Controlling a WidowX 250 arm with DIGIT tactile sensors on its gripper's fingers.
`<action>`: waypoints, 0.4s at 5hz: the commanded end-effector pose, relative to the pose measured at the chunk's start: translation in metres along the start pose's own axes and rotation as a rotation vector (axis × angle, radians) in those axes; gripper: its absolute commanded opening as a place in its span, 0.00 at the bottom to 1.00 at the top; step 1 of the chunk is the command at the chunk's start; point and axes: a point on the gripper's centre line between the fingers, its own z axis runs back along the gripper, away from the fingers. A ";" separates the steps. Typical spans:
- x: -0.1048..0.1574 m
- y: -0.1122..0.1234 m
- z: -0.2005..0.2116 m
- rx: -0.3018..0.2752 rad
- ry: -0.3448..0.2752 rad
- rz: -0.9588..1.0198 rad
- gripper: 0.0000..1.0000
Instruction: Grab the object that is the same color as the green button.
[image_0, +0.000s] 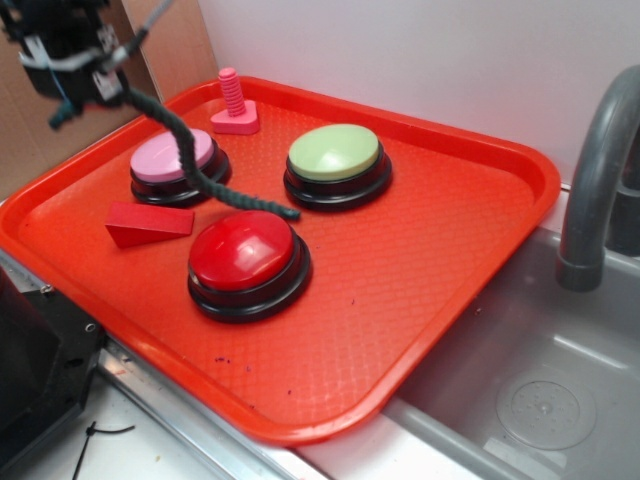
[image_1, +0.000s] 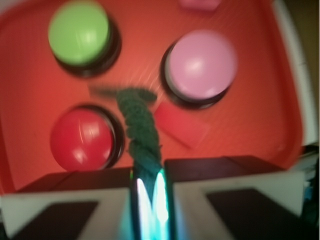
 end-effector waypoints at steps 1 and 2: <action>0.013 -0.009 0.058 -0.008 -0.098 -0.007 0.00; 0.023 -0.015 0.047 0.096 -0.059 -0.003 0.00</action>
